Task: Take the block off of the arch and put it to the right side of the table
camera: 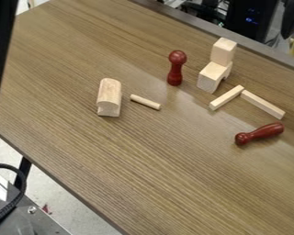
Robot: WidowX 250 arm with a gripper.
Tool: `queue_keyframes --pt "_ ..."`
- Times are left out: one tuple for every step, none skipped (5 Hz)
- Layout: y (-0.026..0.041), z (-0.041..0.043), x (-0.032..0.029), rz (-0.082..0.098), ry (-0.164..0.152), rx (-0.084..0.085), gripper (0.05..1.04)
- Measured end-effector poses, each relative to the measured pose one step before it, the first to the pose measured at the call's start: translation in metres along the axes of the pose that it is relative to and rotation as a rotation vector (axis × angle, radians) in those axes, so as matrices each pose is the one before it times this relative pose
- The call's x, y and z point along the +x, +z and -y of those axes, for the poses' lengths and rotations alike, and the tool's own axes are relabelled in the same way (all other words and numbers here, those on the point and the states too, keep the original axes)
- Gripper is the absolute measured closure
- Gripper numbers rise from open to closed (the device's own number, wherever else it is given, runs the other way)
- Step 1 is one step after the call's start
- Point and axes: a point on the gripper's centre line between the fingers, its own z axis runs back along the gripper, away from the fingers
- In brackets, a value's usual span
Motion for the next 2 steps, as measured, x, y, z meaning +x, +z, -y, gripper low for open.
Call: queue_keyframes --pt "-0.01873 0.00077 -0.00316 -0.0489 -0.0015 0.005 0.084" --pt "-0.01711 -0.01536 -0.00131 -0.0269 0.0029 -0.0044 0.084"
